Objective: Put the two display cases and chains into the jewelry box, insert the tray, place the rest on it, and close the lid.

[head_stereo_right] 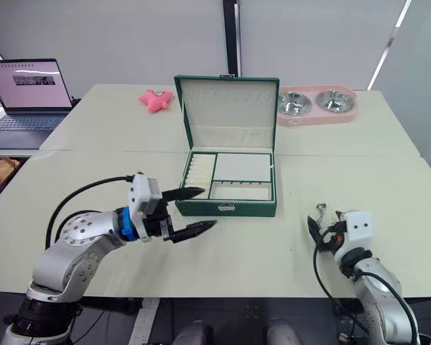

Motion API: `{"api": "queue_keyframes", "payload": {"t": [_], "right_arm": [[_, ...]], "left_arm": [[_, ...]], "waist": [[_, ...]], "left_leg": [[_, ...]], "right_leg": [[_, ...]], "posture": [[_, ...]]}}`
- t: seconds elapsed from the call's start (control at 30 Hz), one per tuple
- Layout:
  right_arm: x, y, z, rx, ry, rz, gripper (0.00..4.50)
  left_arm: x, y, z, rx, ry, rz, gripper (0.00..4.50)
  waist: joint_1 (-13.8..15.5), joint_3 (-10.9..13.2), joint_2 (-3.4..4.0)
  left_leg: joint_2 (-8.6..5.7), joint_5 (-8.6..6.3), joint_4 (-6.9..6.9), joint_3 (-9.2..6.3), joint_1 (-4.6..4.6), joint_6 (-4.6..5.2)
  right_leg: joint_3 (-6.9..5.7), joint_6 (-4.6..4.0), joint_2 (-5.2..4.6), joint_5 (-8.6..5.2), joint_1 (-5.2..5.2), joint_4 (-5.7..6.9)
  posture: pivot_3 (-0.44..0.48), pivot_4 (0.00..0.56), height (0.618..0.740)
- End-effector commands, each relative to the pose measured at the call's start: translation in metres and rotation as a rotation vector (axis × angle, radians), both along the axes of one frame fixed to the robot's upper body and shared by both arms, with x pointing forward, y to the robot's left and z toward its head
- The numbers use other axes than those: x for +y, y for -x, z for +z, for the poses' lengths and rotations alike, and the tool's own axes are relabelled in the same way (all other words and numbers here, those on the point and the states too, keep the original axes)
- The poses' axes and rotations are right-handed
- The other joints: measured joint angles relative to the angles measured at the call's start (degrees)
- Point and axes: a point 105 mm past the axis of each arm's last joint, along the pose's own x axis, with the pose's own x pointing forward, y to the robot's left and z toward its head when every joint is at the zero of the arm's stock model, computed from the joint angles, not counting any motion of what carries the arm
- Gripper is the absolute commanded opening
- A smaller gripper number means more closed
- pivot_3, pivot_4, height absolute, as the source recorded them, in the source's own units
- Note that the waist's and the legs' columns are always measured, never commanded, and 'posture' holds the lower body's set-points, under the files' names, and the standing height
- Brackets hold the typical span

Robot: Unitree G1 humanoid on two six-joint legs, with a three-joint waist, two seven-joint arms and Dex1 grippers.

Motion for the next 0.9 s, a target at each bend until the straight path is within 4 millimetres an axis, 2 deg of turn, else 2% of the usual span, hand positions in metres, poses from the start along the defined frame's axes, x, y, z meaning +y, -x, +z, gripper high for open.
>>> {"api": "queue_keyframes", "payload": {"t": [0.03,0.3,0.6,0.7,0.8,0.9], "right_arm": [[0.001,-0.005,0.003,-0.015,0.033,-0.036,4.47],[0.010,-0.013,-0.020,0.086,0.057,-0.049,4.47],[0.000,-0.014,-0.039,0.199,0.003,-0.101,4.47],[0.000,-0.012,-0.046,0.235,0.003,-0.094,3.88],[0.000,-0.009,-0.054,0.268,0.005,-0.096,2.79],[0.001,-0.005,-0.060,0.290,0.028,-0.086,1.92]], "left_arm": [[-0.013,0.008,0.003,-0.052,-0.014,-0.099,4.50],[-0.024,0.004,0.000,-0.075,-0.009,-0.152,4.50],[-0.025,0.001,-0.003,-0.097,-0.008,-0.149,4.50],[-0.024,0.000,-0.004,-0.100,-0.009,-0.144,4.50],[-0.024,0.000,-0.004,-0.104,-0.011,-0.141,4.50],[-0.023,0.000,-0.004,-0.108,-0.011,-0.138,4.50]], "waist": [[0.02,0.00,0.00],[-0.15,0.00,-0.01],[-0.22,-0.27,-0.36],[-0.21,-0.43,-0.58],[-0.21,-0.54,-0.69],[-0.20,-0.64,-0.74]], "left_leg": [[0.00,0.00,0.00,0.00,0.00,0.00],[0.00,0.00,0.01,0.00,0.01,0.01],[0.01,0.00,0.04,-0.03,0.11,0.01],[0.01,0.00,0.04,-0.04,0.11,0.01],[0.02,0.00,0.03,-0.07,0.12,0.01],[0.02,-0.01,0.02,-0.09,0.11,0.02]], "right_leg": [[0.00,0.00,0.00,0.00,0.00,0.00],[0.01,0.00,0.01,0.00,0.01,-0.01],[-0.01,0.00,0.02,0.00,0.13,0.00],[-0.02,0.00,0.01,0.00,0.15,0.00],[-0.04,0.00,0.02,0.00,0.15,-0.01],[-0.05,0.00,0.04,0.00,0.15,-0.01]], "posture": [[0.000,0.150,0.740],[0.000,0.150,0.740],[0.000,0.150,0.740],[0.000,0.150,0.740],[0.000,0.150,0.740],[0.000,0.150,0.740]]}}
